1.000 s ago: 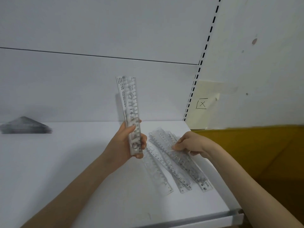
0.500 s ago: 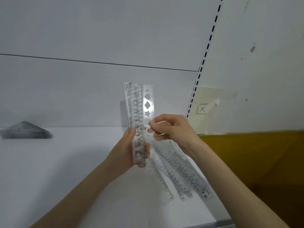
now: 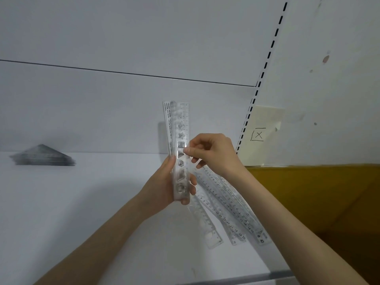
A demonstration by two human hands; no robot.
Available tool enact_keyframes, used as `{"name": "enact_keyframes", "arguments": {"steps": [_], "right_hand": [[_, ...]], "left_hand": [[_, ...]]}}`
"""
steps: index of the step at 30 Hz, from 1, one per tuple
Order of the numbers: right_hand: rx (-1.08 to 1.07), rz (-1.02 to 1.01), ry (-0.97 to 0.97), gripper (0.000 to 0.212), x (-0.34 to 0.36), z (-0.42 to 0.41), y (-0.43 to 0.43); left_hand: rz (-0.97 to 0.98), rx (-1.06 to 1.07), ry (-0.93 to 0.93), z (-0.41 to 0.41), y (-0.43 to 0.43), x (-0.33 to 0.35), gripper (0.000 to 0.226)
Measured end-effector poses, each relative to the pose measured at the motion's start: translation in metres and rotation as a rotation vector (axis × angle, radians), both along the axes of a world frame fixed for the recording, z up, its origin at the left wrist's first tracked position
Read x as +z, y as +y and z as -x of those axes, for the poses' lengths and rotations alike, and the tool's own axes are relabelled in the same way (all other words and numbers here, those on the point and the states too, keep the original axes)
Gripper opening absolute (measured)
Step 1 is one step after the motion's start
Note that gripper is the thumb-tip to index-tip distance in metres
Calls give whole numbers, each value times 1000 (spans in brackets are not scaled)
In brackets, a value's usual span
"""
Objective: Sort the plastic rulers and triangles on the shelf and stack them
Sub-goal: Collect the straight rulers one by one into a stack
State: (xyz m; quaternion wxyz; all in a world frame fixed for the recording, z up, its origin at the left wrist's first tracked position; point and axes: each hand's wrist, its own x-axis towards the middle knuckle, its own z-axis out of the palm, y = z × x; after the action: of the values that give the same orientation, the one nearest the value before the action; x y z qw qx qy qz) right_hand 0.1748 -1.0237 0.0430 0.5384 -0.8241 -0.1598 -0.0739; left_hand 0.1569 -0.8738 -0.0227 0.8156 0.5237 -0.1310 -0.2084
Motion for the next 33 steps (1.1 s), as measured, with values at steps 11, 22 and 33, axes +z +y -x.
{"name": "enact_keyframes", "arguments": {"steps": [11,22,33], "right_hand": [[-89,208,-99,26,-7,-2,-9],[-128,761,326,47,-38,11,-91],[-158,697,458,16,-39,13,-94]], "left_hand": [[59,-34,33,1,-2,-3,38],[73,-24,23,-1,-1,-5,37],[64,-18,13,1,-1,-6,36]]}}
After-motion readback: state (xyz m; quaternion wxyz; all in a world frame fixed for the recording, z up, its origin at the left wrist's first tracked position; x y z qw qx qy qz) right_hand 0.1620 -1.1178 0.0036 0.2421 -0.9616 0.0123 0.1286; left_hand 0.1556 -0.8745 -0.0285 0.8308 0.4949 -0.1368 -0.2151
